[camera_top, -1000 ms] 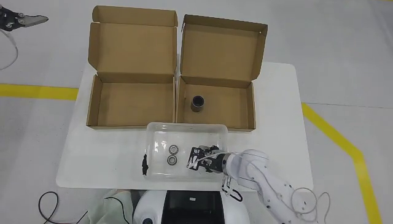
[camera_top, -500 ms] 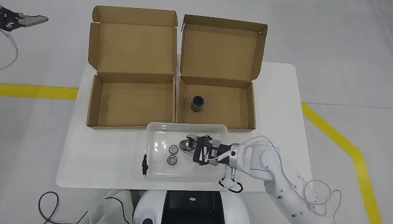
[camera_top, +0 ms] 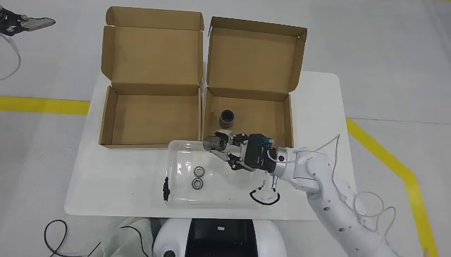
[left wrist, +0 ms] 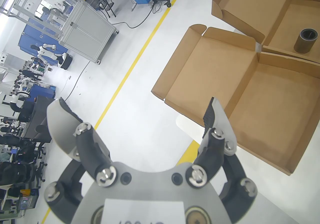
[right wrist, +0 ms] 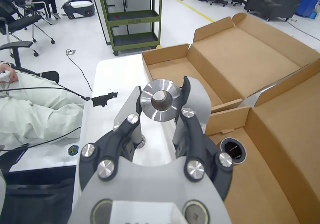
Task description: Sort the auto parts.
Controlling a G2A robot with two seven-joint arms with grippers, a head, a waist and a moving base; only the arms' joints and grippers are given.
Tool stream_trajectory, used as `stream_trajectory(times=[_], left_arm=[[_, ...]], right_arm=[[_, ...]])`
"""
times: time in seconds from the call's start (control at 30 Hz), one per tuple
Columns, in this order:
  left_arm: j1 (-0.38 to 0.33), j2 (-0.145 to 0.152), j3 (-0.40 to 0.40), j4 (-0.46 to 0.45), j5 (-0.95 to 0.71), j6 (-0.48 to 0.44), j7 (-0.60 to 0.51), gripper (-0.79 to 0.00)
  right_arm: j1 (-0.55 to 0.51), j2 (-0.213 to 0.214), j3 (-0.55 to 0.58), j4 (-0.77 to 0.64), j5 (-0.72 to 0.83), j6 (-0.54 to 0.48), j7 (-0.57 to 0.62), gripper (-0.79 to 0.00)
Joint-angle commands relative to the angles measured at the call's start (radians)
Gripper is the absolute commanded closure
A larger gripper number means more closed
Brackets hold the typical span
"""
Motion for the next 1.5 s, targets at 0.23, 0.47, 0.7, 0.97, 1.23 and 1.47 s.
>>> stream_trajectory(times=[0.23,0.47,0.7,0.97,1.23,1.47], left_arm=[[0.0,0.0,0.0,0.0,0.0,0.0,0.0,-0.785],[0.0,0.0,0.0,0.0,0.0,0.0,0.0,-0.785],[0.0,0.0,0.0,0.0,0.0,0.0,0.0,-0.785],[0.0,0.0,0.0,0.0,0.0,0.0,0.0,-0.785],[0.0,0.0,0.0,0.0,0.0,0.0,0.0,-0.785],[0.0,0.0,0.0,0.0,0.0,0.0,0.0,-0.785]], right_arm=[[0.053,-0.003,0.016,-0.086,0.004,0.027,-0.014,0.0],[0.077,-0.003,0.038,-0.143,0.024,0.055,-0.011,0.0],[0.072,-0.001,0.046,-0.154,0.011,0.077,0.005,0.0],[0.033,0.004,0.065,-0.128,-0.014,0.149,0.085,0.0],[-0.006,0.013,0.097,-0.096,-0.05,0.2,0.15,0.0],[-0.024,0.017,0.115,-0.06,-0.069,0.254,0.221,0.0]])
